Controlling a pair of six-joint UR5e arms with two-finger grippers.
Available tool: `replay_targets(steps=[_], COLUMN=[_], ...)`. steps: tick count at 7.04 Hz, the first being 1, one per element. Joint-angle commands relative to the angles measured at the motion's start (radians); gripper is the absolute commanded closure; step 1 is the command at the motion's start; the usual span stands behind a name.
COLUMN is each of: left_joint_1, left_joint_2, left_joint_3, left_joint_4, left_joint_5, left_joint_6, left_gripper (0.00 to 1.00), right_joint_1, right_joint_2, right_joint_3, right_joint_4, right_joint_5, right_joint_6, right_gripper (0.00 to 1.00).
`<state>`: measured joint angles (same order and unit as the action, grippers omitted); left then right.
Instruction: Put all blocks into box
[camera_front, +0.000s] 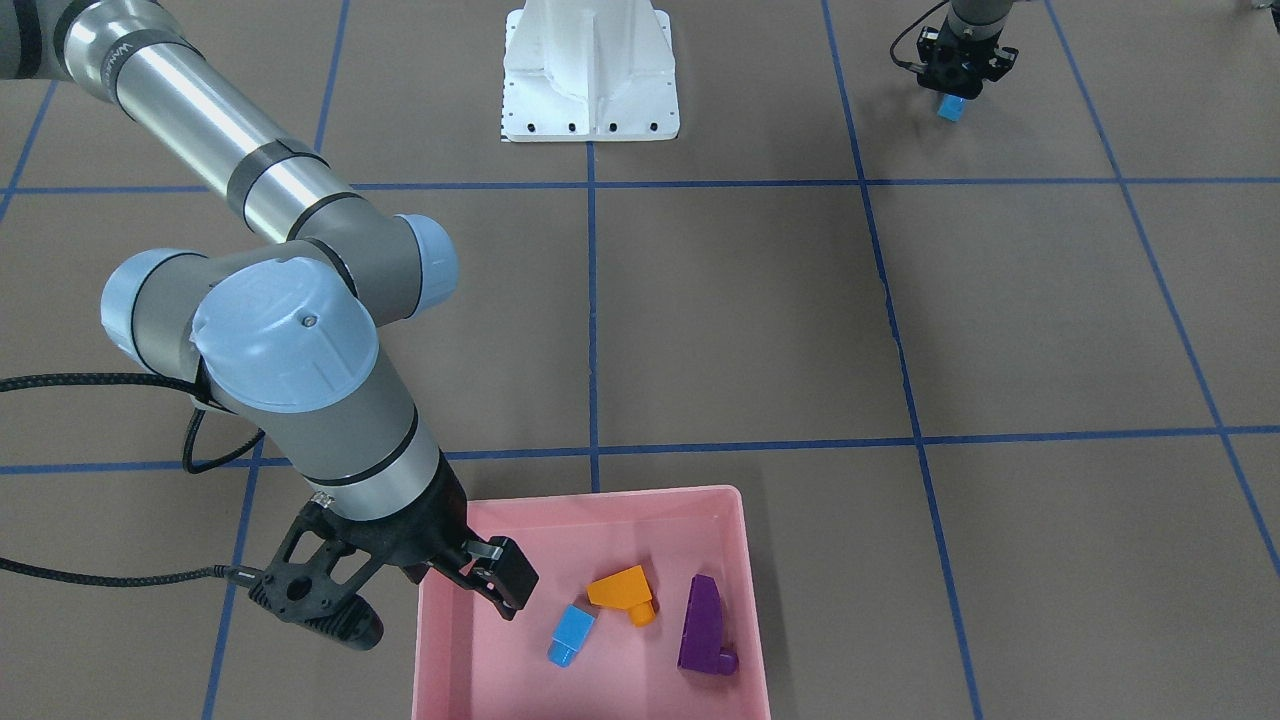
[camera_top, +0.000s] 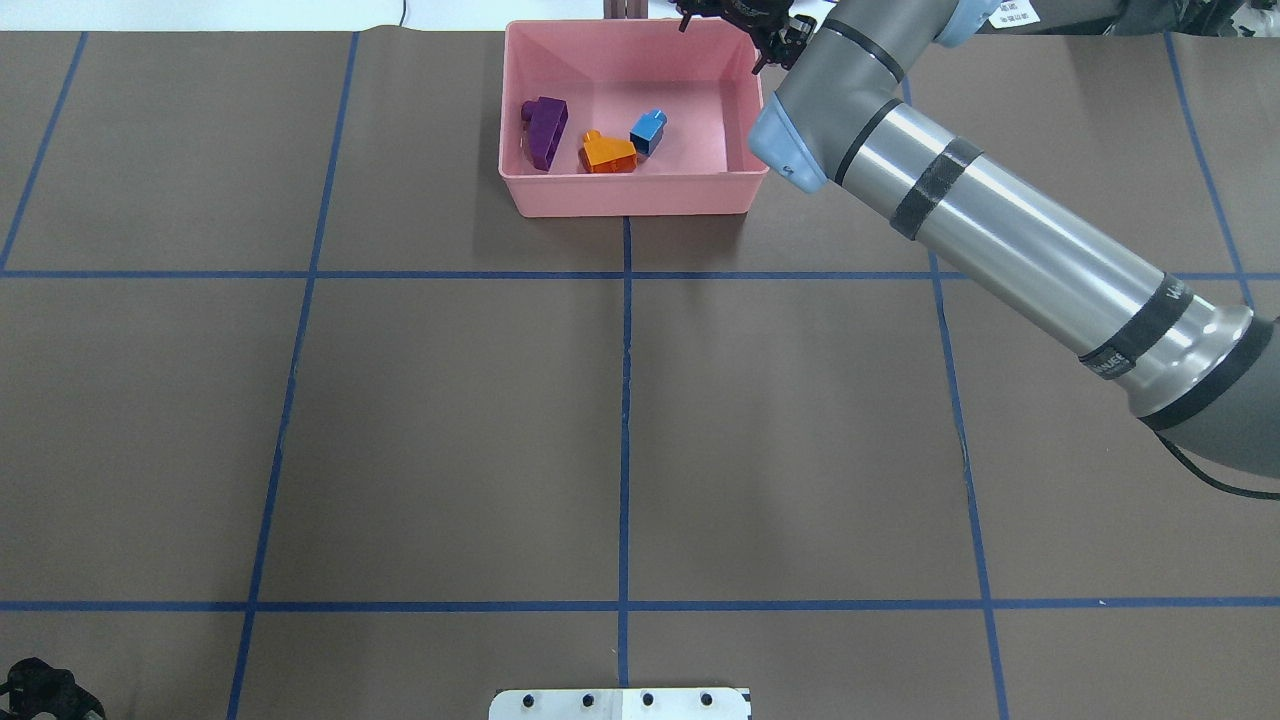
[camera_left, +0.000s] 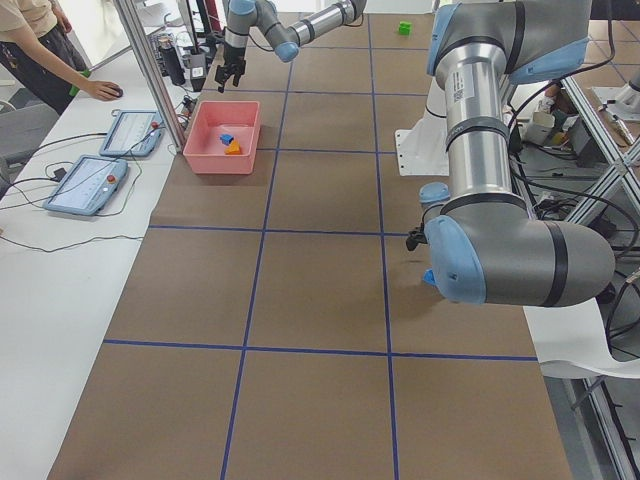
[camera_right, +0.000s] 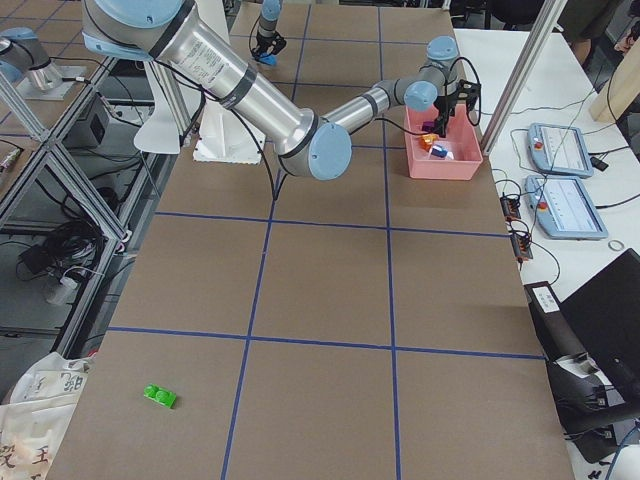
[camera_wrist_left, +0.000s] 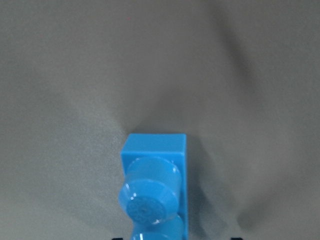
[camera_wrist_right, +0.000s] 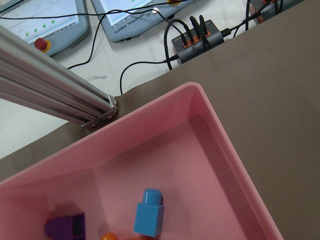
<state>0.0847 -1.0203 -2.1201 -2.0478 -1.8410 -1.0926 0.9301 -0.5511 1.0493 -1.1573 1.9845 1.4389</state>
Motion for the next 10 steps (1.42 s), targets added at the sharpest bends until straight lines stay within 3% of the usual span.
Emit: replay_targets(steps=[1, 2, 3, 4, 6, 8, 9, 10], left_joint_1=[-0.057, -0.095, -0.237, -0.366, -0.526, -0.699, -0.709, -0.753], left_joint_2=[-0.001, 0.005, -0.006, -0.094, -0.321, -0.722, -0.818, -0.895], left_joint_3=[-0.024, -0.097, -0.142, -0.138, -0.080, 0.052, 0.072, 0.130], left_joint_4=[-0.002, 0.000, 0.000, 0.003, 0.068, 0.333, 0.416, 0.420], left_joint_5=[-0.006, -0.036, -0.161, -0.249, -0.264, -0.354, -0.350, -0.354], left_joint_6=[-0.062, -0.084, -0.073, -0.067, -0.063, -0.007, 0.031, 0.036], left_gripper=[1.00, 1.00, 1.00, 1.00, 1.00, 1.00, 1.00, 1.00], right_joint_1=[0.007, 0.036, 0.105, 0.160, 0.228, 0.298, 0.344, 0.404], right_joint_2=[-0.024, -0.050, -0.141, -0.291, -0.552, -0.811, -0.946, -1.077], right_joint_3=[0.040, 0.072, 0.149, 0.270, 0.412, 0.532, 0.593, 0.610], right_joint_4=[-0.010, -0.010, -0.009, -0.010, -0.010, -0.012, -0.013, -0.009], right_joint_5=[0.000, 0.031, 0.125, 0.193, 0.215, 0.215, 0.227, 0.310], right_joint_6=[0.000, 0.000, -0.024, -0.140, -0.353, -0.586, -0.679, -0.787], right_gripper=[0.00, 0.00, 0.00, 0.00, 0.00, 0.00, 0.00, 0.00])
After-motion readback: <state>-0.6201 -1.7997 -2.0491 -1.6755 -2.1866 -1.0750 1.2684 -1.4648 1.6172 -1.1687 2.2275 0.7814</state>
